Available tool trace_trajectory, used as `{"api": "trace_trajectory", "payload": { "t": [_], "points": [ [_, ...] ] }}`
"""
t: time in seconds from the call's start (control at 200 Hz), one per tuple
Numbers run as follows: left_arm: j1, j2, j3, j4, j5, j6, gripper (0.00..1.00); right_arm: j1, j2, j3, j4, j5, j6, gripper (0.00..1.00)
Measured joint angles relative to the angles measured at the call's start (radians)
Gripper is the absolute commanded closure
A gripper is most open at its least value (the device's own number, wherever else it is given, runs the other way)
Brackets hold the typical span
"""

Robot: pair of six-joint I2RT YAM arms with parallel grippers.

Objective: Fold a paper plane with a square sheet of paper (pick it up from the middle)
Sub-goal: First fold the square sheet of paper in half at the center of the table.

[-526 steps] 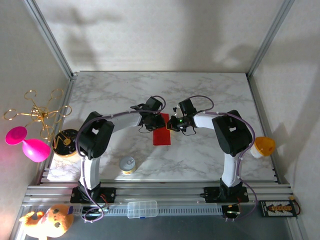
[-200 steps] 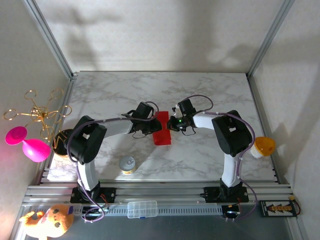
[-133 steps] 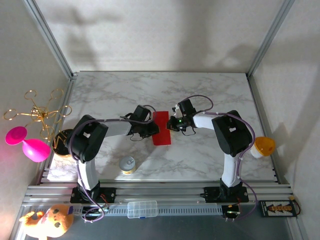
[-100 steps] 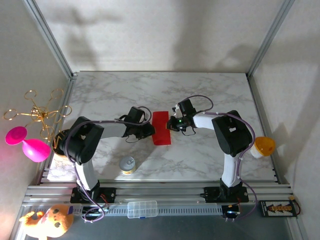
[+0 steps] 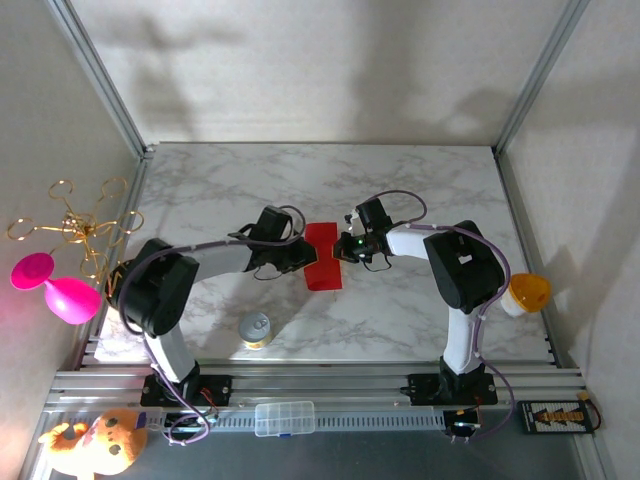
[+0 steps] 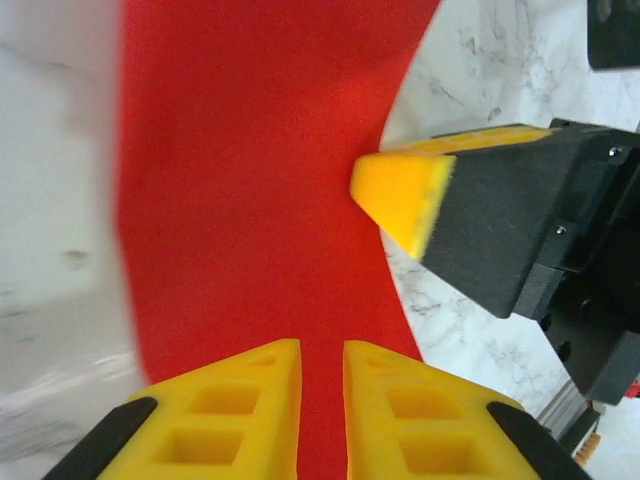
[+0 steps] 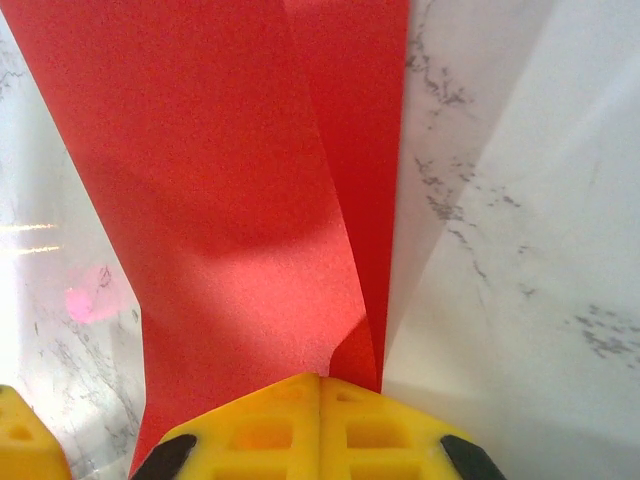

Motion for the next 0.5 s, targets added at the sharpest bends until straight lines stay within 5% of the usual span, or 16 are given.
{"api": "trace_trajectory", "payload": {
  "t": [0.501],
  "points": [
    [0.012, 0.060, -0.047, -0.002, 0.008, 0.060, 0.85, 0.000, 0.000, -0.001, 0.001, 0.002, 0.013, 0.96]
  ]
}}
